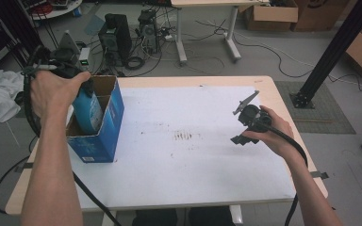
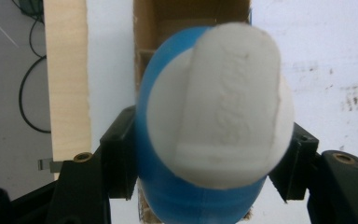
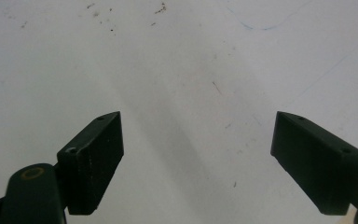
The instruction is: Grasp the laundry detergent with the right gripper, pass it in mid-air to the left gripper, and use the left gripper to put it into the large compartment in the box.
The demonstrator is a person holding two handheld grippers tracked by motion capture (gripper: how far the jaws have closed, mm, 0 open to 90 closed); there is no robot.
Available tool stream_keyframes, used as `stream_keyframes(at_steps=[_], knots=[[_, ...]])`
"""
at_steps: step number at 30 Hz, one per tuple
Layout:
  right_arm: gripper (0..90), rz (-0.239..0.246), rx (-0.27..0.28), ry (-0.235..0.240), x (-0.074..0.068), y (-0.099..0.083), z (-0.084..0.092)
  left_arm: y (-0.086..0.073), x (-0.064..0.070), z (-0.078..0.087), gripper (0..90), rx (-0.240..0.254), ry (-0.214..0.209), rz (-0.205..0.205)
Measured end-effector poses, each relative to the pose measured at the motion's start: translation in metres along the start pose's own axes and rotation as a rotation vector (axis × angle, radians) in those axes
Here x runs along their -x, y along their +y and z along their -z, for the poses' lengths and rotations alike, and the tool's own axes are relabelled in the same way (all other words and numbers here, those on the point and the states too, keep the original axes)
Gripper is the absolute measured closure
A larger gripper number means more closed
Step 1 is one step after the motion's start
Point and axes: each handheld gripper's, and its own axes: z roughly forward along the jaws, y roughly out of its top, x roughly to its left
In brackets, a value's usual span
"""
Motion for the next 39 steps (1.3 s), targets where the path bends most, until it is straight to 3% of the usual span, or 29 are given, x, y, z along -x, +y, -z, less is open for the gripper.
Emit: stream_keyframes(at_steps=[11, 21, 39], knots=[[16.9, -0.013, -0.001, -0.004, -0.003, -0.006, -0.001, -0.005, 0.002, -0.034, 38.0, -0.021, -0.003, -0.016], [17.1, -0.015, -0.005, -0.002, -0.004, -0.008, -0.004, -0.011, 0.002, -0.056, 38.0, -0.032, -0.006, -0.002], [17.1, -0.021, -0.004, 0.003, -0.006, -0.011, -0.008, -0.021, -0.002, -0.081, 38.0, -0.052, -0.005, 0.018]])
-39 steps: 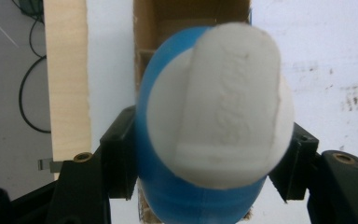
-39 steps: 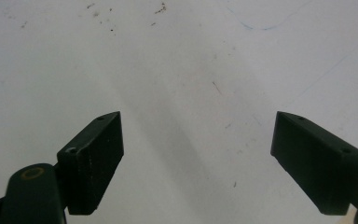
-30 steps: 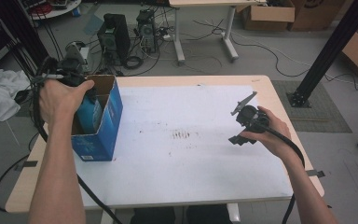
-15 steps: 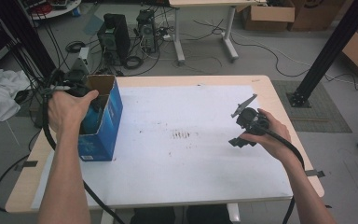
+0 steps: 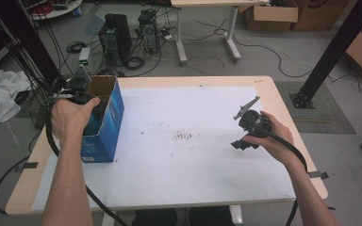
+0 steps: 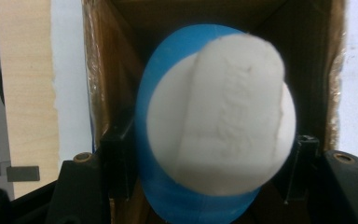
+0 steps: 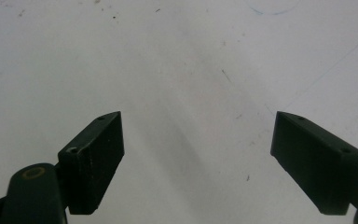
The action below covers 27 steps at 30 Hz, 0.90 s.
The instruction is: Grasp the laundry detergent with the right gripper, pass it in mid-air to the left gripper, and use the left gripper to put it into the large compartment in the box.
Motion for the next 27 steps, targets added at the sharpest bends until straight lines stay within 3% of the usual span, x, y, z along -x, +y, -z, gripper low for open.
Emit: stream_keyframes(at_steps=[11, 18, 27], knots=[[17.2, -0.002, -0.005, 0.003, -0.0010, 0.0006, -0.0005, -0.0019, 0.0000, -0.0043, 37.9, -0.006, 0.000, -0.006], [17.2, 0.000, -0.004, 0.007, -0.0026, 0.0009, -0.0021, -0.0065, 0.0000, -0.0051, 37.9, 0.025, 0.001, 0.010], [17.3, -0.001, -0.007, 0.008, -0.0029, 0.0012, -0.0026, -0.0070, 0.0025, -0.0055, 37.8, 0.029, 0.012, 0.003]])
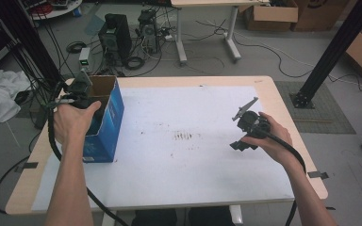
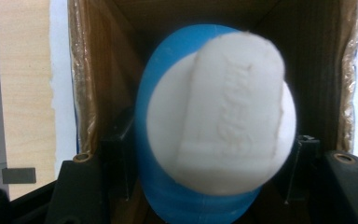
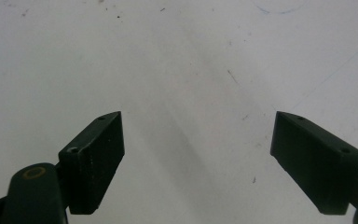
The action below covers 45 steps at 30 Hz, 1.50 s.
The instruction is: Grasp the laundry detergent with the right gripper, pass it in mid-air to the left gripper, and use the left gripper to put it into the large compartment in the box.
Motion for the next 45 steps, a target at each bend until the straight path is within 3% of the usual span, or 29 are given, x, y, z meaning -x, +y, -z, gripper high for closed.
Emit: stream_keyframes(at_steps=[45], knots=[[17.2, -0.009, -0.018, 0.004, -0.0016, -0.0003, -0.0039, -0.0002, -0.0011, -0.0043, 34.1, -0.005, -0.017, -0.001]])
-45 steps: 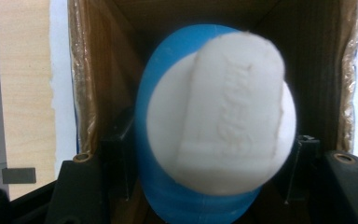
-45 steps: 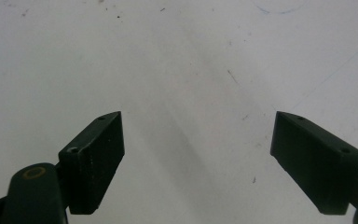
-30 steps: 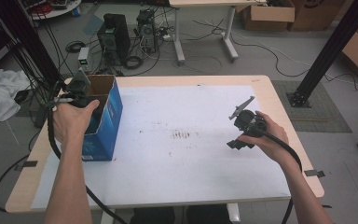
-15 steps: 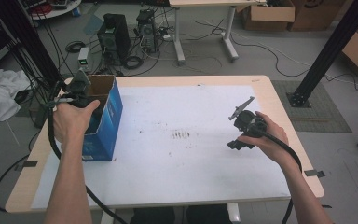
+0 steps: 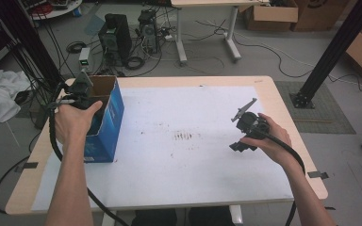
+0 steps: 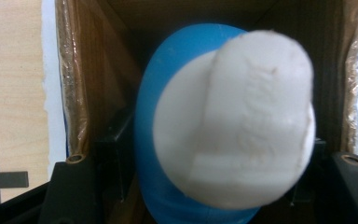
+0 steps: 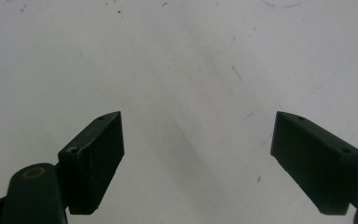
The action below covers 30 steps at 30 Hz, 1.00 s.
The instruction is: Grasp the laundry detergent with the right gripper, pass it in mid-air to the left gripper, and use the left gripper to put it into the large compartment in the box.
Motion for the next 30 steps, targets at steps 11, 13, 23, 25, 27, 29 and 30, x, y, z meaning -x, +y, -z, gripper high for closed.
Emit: stream_keyframes(at_steps=[11, 13, 23, 25, 27, 29, 30], knots=[[17.2, 0.000, -0.006, 0.002, 0.000, 0.001, -0.002, -0.001, 0.000, 0.001, 31.5, 0.004, -0.001, 0.004], [17.2, 0.000, -0.006, 0.002, 0.000, 0.001, -0.002, -0.001, 0.000, 0.001, 31.5, 0.000, -0.001, 0.002], [17.2, -0.004, -0.009, 0.002, 0.000, 0.000, -0.003, -0.001, 0.001, 0.005, 30.2, 0.013, 0.002, 0.006], [17.2, -0.003, -0.010, 0.003, 0.000, 0.000, -0.003, 0.000, 0.001, 0.007, 29.8, 0.014, 0.003, 0.003], [17.2, -0.004, -0.010, 0.004, -0.001, 0.000, -0.003, 0.000, 0.002, 0.008, 29.2, 0.021, 0.005, 0.005], [17.2, -0.006, -0.012, 0.004, -0.001, -0.001, -0.003, 0.000, 0.002, 0.010, 28.8, 0.023, 0.007, 0.002], [17.2, -0.006, -0.012, 0.003, -0.001, -0.001, -0.003, 0.000, 0.002, 0.011, 28.2, 0.022, 0.008, -0.001]])
